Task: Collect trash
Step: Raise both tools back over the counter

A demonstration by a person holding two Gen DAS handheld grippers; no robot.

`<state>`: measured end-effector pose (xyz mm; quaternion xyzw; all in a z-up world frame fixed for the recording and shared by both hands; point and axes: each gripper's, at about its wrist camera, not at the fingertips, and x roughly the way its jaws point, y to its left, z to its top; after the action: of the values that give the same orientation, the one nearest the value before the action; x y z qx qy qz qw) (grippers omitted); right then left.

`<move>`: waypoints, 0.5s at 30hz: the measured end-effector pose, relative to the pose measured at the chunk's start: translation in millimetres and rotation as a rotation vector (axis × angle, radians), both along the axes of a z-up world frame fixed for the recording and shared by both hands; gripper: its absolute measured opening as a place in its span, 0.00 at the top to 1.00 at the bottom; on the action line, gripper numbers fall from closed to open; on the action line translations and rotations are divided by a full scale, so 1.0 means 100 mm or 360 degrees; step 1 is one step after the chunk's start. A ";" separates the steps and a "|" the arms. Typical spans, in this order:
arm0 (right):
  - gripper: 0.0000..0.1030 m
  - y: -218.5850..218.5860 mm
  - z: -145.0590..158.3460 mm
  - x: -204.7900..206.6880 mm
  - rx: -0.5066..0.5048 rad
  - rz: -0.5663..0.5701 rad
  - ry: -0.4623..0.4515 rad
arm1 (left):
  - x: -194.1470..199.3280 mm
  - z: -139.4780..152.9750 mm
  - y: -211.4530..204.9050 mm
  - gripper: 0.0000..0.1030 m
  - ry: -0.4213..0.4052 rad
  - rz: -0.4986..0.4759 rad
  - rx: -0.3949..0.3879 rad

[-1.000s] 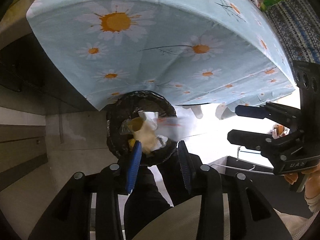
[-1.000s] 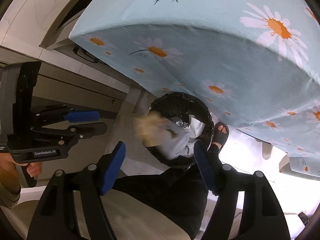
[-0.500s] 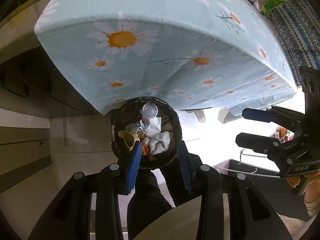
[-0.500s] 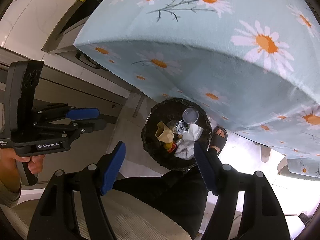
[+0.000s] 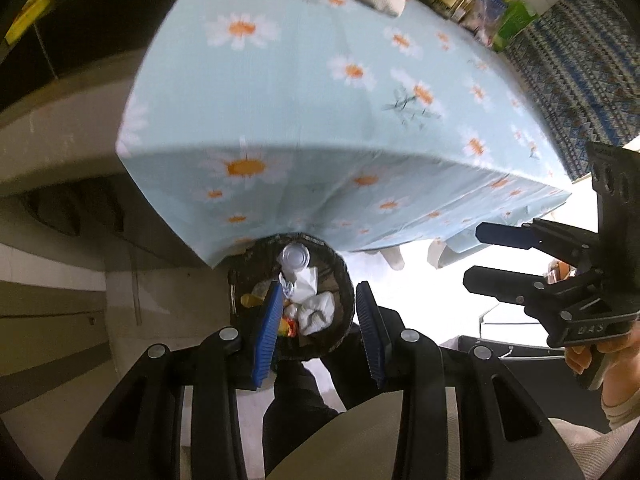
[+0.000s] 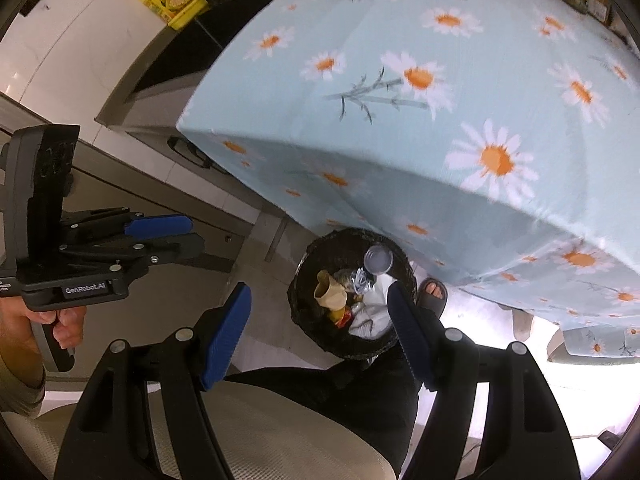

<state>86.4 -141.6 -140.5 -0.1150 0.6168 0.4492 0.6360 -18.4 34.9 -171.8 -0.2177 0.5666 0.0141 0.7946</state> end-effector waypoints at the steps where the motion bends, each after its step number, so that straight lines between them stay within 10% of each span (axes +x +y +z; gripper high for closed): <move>1: 0.32 -0.01 0.05 0.01 0.0007 -0.0011 -0.0016 | 0.00 0.04 0.01 0.65 -0.0015 0.0000 0.0007; 15: 0.32 -0.08 0.55 0.25 0.0113 -0.0150 -0.0182 | 0.16 0.67 0.14 0.51 -0.0229 -0.0036 0.0131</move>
<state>111.7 -149.6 -85.5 -0.0886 0.5679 0.4331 0.6943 -2.7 48.9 -105.2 -0.1788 0.5094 0.0126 0.8417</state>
